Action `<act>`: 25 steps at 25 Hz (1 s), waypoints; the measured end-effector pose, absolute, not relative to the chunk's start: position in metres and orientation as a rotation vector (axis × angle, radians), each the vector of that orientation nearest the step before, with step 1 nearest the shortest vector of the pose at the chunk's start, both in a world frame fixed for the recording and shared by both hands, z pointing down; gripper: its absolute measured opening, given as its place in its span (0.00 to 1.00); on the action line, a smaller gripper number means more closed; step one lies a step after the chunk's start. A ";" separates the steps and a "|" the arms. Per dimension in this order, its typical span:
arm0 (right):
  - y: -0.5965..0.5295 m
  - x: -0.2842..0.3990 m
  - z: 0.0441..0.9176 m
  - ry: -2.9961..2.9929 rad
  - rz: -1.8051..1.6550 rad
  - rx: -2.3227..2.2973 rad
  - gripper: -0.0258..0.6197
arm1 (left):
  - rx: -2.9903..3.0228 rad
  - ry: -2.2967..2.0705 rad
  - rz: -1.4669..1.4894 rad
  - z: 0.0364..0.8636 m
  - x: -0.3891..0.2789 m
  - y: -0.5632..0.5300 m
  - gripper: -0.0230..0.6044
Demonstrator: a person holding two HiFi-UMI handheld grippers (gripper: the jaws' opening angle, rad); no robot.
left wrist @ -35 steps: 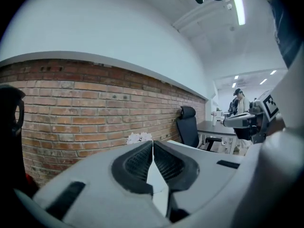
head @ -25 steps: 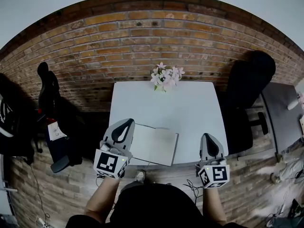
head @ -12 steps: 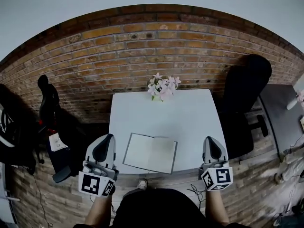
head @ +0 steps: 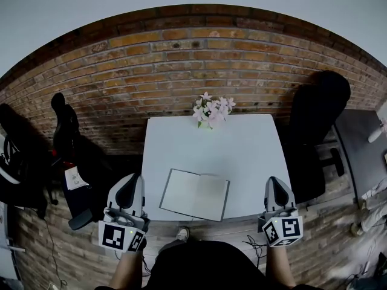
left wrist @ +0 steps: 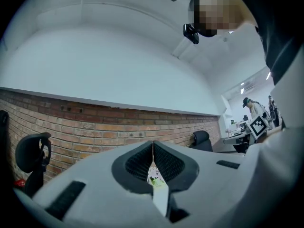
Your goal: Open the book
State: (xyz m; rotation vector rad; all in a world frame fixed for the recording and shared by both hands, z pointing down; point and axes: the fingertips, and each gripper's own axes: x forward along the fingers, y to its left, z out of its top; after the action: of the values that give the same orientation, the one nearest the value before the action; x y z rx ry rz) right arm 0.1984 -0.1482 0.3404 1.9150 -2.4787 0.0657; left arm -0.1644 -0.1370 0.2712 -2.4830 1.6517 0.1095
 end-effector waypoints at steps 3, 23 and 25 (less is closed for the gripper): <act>-0.149 0.196 0.339 -2.482 0.062 1.903 0.06 | -2.500 1.650 0.123 0.275 -0.159 -0.136 0.08; -0.131 0.187 0.323 -2.486 0.001 1.913 0.06 | -2.572 1.538 0.127 0.279 -0.141 -0.133 0.08; -0.128 0.184 0.315 -2.503 -0.058 1.914 0.06 | -2.580 1.535 0.129 0.281 -0.140 -0.132 0.08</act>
State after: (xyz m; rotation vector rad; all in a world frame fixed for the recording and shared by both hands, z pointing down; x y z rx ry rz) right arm 0.1836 -0.1277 0.3153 1.9141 -2.5025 -0.0584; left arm -0.1399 -0.1324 0.2808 -2.5795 1.5349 0.1292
